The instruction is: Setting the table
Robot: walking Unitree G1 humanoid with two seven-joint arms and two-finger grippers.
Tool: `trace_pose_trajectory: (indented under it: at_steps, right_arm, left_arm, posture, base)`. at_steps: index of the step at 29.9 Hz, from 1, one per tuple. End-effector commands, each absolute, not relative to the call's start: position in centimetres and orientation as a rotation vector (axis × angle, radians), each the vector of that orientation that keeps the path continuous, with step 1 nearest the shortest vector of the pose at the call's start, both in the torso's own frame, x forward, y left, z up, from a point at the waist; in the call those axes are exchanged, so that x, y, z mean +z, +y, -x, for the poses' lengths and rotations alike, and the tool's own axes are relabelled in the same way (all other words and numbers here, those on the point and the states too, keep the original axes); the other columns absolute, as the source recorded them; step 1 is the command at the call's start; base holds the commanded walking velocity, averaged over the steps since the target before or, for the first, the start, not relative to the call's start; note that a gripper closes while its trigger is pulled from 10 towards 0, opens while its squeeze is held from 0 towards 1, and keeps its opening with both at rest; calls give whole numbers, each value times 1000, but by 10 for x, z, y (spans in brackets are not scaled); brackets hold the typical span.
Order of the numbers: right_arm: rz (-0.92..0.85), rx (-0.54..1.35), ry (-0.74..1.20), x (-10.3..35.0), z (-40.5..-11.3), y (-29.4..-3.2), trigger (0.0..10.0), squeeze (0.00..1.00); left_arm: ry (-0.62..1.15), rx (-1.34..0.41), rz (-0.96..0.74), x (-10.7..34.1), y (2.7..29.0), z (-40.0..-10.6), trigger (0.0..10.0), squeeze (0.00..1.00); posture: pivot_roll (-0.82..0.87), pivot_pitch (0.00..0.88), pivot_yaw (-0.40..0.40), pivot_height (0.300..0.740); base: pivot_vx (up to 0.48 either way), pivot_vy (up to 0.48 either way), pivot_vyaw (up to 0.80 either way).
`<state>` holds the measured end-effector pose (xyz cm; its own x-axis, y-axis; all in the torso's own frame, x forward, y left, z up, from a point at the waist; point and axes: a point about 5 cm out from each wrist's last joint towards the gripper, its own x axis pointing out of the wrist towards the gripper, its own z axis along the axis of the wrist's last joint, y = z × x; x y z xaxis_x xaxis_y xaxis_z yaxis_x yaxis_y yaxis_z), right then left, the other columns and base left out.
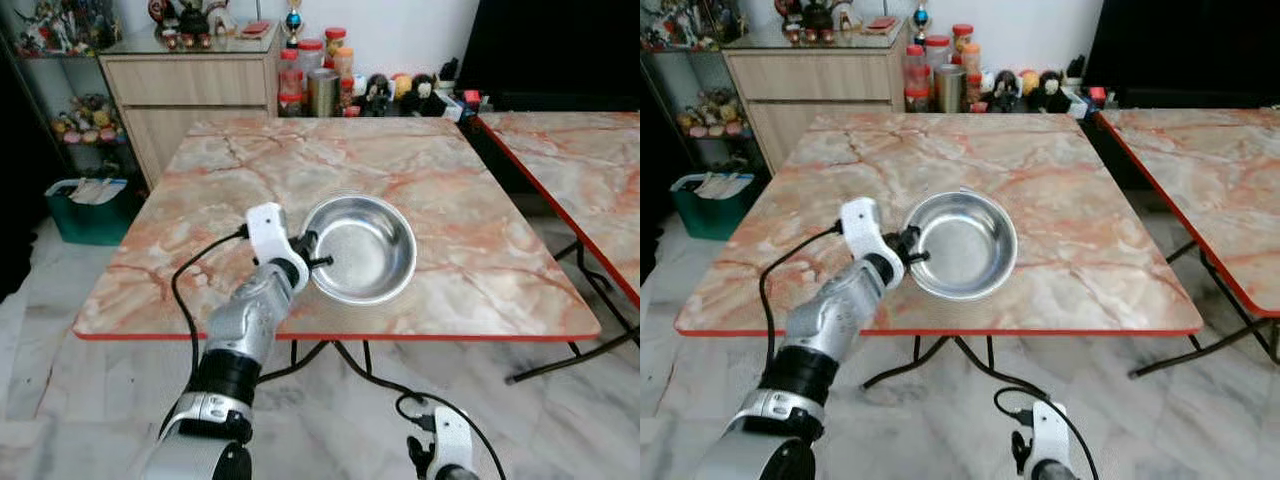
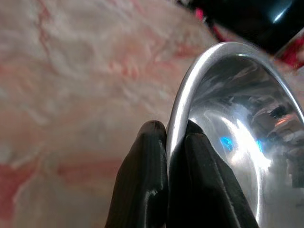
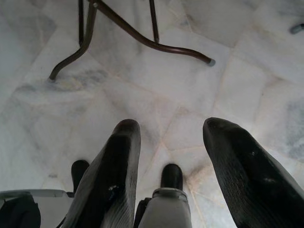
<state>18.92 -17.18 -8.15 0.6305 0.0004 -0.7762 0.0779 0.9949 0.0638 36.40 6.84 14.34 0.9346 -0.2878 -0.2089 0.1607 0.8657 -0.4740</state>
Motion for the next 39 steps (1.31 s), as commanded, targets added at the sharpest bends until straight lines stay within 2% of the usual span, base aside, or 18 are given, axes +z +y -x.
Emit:
trace_pose_trajectory:
  at_steps: [1,11,15,31,39]
  right_arm:
    - [-98,-61,885,-81,-190,-174,10000,0]
    - [-97,-67,893,-82,-187,-176,10000,0]
    - [-43,-29,926,-85,-182,-173,10000,0]
    - [-64,-23,912,-83,-187,-172,10000,0]
    - [-71,-25,917,-84,-185,-170,10000,0]
  left_arm:
    - [276,-224,468,151,67,-369,10000,0]
    - [218,-128,472,154,85,-374,10000,0]
    - [187,-113,462,157,92,-374,10000,0]
    - [166,-94,431,157,98,-374,10000,0]
    - [155,-76,428,159,102,-374,10000,0]
  posture:
    - [19,0,-14,740]
    - [14,0,-12,740]
    - [17,0,-12,740]
    - [23,0,-15,740]
    - [24,0,-17,740]
  base:
    - [0,0,0]
    - [0,0,0]
    - [0,0,0]
    - [0,0,27]
    - [252,0,0]
